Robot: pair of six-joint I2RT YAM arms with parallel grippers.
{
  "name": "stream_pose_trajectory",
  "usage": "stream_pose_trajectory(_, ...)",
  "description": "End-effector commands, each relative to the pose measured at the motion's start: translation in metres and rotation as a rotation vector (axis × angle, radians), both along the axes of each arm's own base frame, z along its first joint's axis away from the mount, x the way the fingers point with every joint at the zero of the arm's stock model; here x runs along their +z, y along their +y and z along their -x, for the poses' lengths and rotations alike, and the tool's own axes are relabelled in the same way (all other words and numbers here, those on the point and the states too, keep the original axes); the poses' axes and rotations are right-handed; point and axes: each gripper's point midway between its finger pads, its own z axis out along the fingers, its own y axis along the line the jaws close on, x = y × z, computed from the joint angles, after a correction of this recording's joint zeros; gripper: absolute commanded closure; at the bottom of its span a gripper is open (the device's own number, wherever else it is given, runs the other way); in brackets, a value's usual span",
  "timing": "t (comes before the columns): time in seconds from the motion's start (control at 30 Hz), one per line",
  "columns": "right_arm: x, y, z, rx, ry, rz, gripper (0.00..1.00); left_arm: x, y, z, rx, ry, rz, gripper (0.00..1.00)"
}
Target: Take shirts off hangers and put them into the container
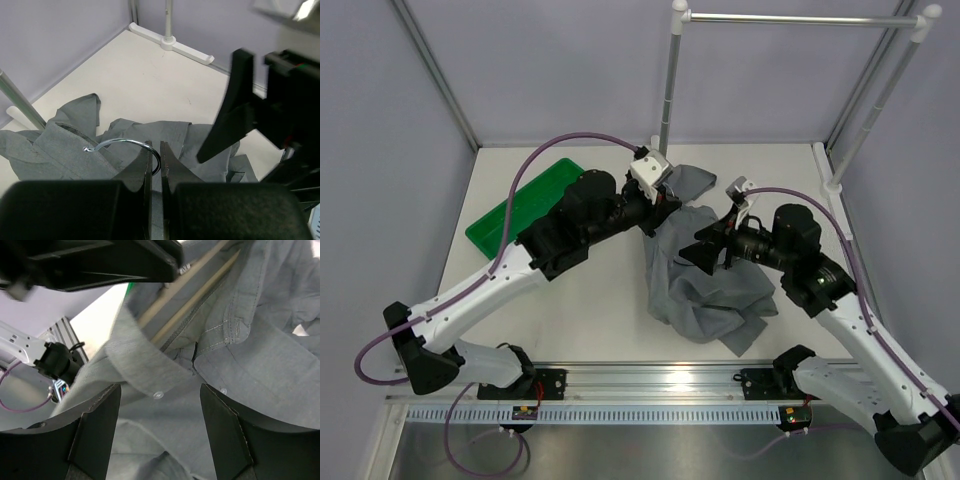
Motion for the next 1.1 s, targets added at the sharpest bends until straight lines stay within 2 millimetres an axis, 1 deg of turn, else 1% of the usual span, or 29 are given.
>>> stream_pose_trajectory(0.0,0.006,0.019,-0.002,0.112,-0.08,-0.028,0.26,0.039,0.003,0.012,-0.058,-0.096,0.094,1.0)
stream_pose_trajectory(0.13,0.002,0.03,-0.006,0.18,-0.116,-0.021,0.27,0.043,0.006,0.013,-0.055,-0.098,0.104,1.0)
stream_pose_trajectory(0.2,0.001,0.034,-0.01,0.197,-0.135,-0.026,0.26,0.043,0.007,0.014,-0.061,-0.098,0.104,1.0)
stream_pose_trajectory(0.27,0.0,0.037,-0.009,0.223,-0.149,-0.025,0.24,0.045,0.009,0.015,-0.06,-0.1,0.104,1.0)
stream_pose_trajectory(0.43,0.003,0.046,0.009,0.374,-0.164,-0.041,0.21,0.044,0.014,0.018,-0.06,-0.097,0.103,1.0)
stream_pose_trajectory(0.47,0.005,0.046,0.009,0.374,-0.171,-0.043,0.2,0.045,0.014,0.018,-0.06,-0.099,0.105,1.0)
stream_pose_trajectory(0.5,0.003,0.048,0.012,0.402,-0.161,-0.041,0.19,0.045,0.014,0.018,-0.061,-0.099,0.105,1.0)
stream_pose_trajectory(0.53,0.007,0.049,0.013,0.418,-0.166,-0.042,0.19,0.045,0.014,0.018,-0.061,-0.099,0.105,1.0)
stream_pose_trajectory(0.6,0.005,0.051,0.016,0.453,-0.157,-0.036,0.19,0.046,0.013,0.019,-0.067,-0.1,0.107,1.0)
stream_pose_trajectory(0.7,0.005,0.052,0.015,0.464,-0.155,-0.032,0.22,0.048,0.013,0.019,-0.067,-0.102,0.11,1.0)
stream_pose_trajectory(0.8,0.004,0.052,0.014,0.464,-0.146,-0.03,0.33,0.047,0.013,0.018,-0.061,-0.101,0.108,1.0)
stream_pose_trajectory(0.83,0.004,0.052,0.014,0.461,-0.146,-0.029,0.46,0.046,0.014,0.017,-0.055,-0.1,0.106,1.0)
stream_pose_trajectory(0.9,0.006,0.05,0.014,0.445,-0.145,-0.025,0.64,0.044,0.015,0.014,-0.041,-0.098,0.102,1.0)
stream_pose_trajectory(0.93,0.007,0.049,0.014,0.434,-0.15,-0.023,0.71,0.042,0.016,0.011,-0.022,-0.096,0.097,1.0)
stream_pose_trajectory(0.97,0.009,0.046,0.012,0.405,-0.152,-0.016,0.83,0.041,0.016,0.007,-0.006,-0.095,0.094,1.0)
stream_pose_trajectory(1.0,0.01,0.044,0.011,0.384,-0.146,-0.01,0.89,0.039,0.017,0.005,0.009,-0.094,0.087,1.0)
stream_pose_trajectory(1.03,0.018,0.043,0.011,0.368,-0.154,-0.009,0.93,0.036,0.02,-0.003,0.051,-0.091,0.081,1.0)
stream_pose_trajectory(1.07,0.017,0.039,0.014,0.359,-0.133,0.002,0.97,0.034,0.021,-0.007,0.075,-0.088,0.073,1.0)
